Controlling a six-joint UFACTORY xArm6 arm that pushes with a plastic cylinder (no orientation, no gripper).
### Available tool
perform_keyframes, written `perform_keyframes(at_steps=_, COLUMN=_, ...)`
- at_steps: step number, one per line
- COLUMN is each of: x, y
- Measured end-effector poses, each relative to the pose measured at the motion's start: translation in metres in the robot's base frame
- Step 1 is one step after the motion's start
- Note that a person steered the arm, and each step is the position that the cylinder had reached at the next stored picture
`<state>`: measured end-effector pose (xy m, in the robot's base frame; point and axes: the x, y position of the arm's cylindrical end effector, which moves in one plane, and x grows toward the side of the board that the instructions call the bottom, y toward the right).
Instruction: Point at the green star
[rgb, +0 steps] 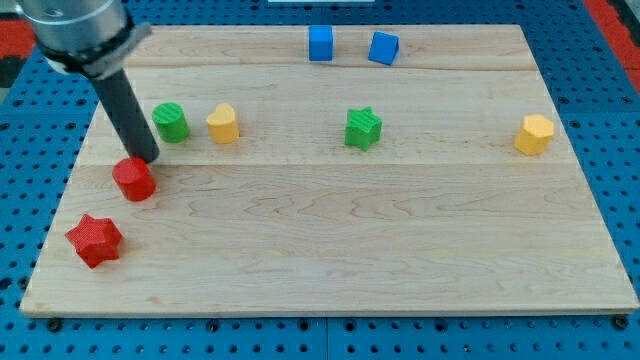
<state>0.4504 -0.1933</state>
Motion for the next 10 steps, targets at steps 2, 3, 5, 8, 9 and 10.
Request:
perform_keyframes(at_steps=2, x=0.043, y=0.004)
perform_keyframes(at_steps=3, x=0.023, y=0.012)
perform_keyframes(at_steps=5, x=0.011, y=-0.016)
perform_keyframes(at_steps=8, x=0.01, y=-0.044)
perform_keyframes(at_steps=9, x=0.01, y=-0.044)
perform_keyframes(at_steps=10, x=0.01, y=-0.042)
